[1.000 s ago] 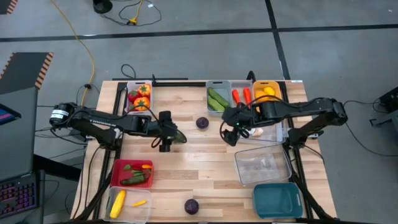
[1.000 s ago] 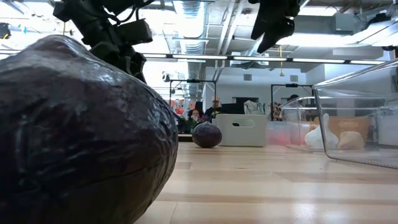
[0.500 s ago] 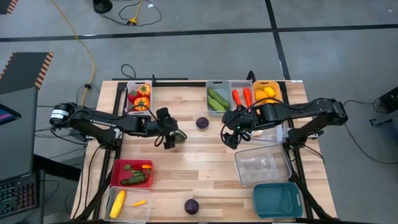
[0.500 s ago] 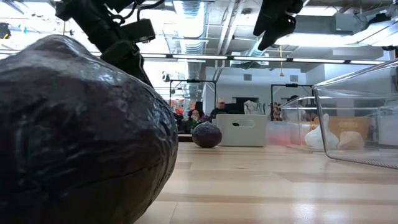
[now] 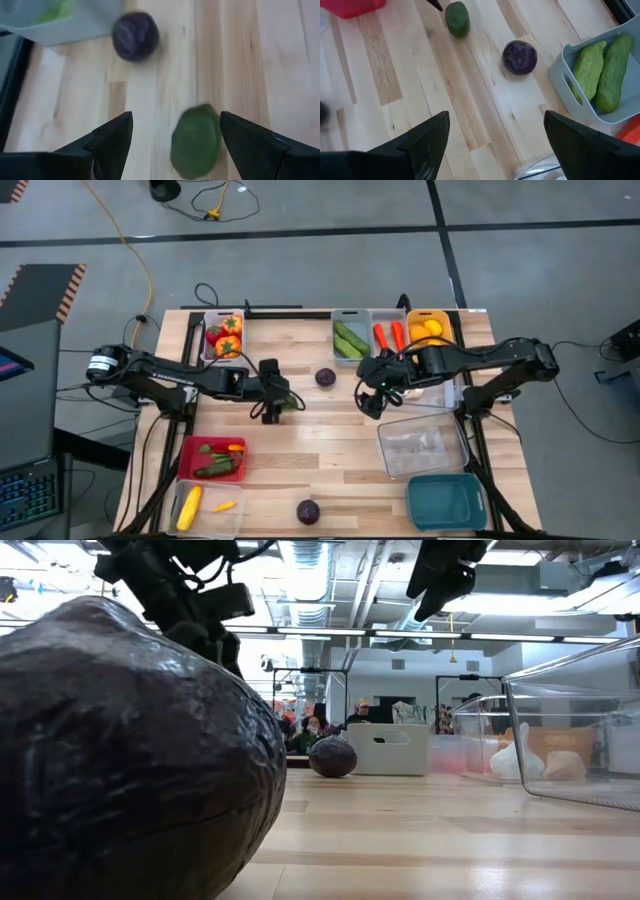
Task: Sort produce into baskets
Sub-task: Put the green lime into the blue bin
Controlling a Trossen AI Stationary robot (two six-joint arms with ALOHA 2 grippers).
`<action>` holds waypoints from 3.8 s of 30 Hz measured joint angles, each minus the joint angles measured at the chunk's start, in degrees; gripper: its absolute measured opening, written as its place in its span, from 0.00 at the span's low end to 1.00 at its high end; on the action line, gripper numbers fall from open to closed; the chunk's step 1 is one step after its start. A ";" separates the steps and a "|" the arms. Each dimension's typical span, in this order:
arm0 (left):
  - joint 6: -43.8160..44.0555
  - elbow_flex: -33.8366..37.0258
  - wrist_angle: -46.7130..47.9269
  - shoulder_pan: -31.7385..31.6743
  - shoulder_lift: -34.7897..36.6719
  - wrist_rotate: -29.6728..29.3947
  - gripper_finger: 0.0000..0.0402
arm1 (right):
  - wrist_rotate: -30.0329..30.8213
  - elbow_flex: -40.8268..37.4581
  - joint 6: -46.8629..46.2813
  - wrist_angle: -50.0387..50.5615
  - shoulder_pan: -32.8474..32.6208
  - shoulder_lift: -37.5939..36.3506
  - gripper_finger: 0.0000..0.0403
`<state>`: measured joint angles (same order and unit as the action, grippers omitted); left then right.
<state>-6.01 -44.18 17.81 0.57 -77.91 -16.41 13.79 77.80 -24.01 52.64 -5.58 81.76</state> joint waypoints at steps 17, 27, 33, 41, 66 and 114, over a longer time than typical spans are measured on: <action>-2.61 0.04 0.21 -0.84 -11.10 3.34 0.72 | -0.43 0.02 -0.02 0.14 -0.04 0.00 0.87; -2.46 -0.20 -1.27 -1.28 -15.68 4.17 0.67 | -0.42 0.02 0.00 0.26 -0.04 0.00 0.87; -0.65 -0.77 -0.42 -1.30 -14.89 4.84 0.52 | -0.38 0.02 1.58 0.50 -0.04 0.00 0.87; 7.08 -7.16 -2.96 -0.21 -14.91 11.61 0.51 | -0.35 0.02 2.03 3.45 0.07 -1.10 0.87; 19.87 -28.25 -55.55 15.03 -35.17 10.85 0.52 | 0.62 0.02 0.00 0.13 -1.14 -16.59 0.87; 13.21 -90.47 -32.09 20.97 -77.01 5.08 0.67 | 0.41 0.02 0.00 0.48 -1.14 -16.41 0.87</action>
<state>7.20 -134.65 -14.28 21.54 -154.91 -11.33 14.20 77.82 -24.01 53.12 -6.72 65.34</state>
